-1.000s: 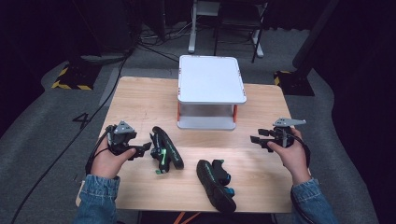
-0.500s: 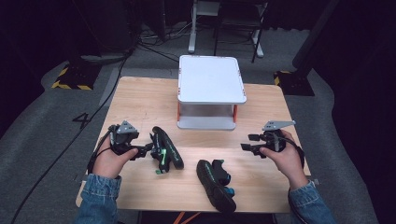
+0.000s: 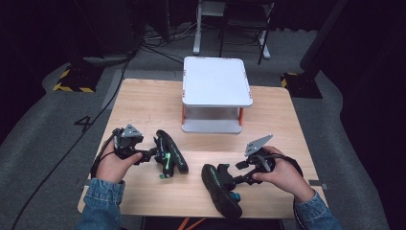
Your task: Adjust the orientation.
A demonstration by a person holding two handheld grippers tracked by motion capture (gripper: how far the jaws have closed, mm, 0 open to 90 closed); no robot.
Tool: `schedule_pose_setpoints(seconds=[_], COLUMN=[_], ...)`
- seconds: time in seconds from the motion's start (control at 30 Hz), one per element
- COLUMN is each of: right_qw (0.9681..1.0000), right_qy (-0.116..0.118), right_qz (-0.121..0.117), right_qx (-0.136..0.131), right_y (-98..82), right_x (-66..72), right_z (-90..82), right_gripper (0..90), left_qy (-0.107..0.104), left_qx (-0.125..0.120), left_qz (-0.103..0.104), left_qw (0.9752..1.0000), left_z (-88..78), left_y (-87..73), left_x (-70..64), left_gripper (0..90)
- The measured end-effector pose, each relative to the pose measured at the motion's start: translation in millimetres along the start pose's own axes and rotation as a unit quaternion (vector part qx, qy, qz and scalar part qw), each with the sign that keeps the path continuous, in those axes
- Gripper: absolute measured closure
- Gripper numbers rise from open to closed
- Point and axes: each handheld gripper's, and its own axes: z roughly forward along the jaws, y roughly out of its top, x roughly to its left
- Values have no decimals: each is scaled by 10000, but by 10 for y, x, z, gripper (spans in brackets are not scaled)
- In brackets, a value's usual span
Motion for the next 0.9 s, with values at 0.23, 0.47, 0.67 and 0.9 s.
schedule_pose_setpoints(seconds=[0.23,0.47,0.67,0.9], right_qw=[9995,9979,9972,9991], right_qy=[140,284,341,-185], right_qz=[-81,-247,-345,-353], right_qx=[259,537,567,174], right_y=[-10,-12,18,47], right_x=[14,41,66,8], right_z=[151,281,281,123], right_gripper=[403,504,634,639], left_qy=[-17,-52,-59,-62], left_qx=[34,74,75,91], left_qz=[27,63,71,56], left_qw=[10000,9999,9999,9999], left_z=[21,40,42,53], left_y=[-5,-12,-14,-20], left_x=[3,4,7,7], left_gripper=[256,254,253,253])
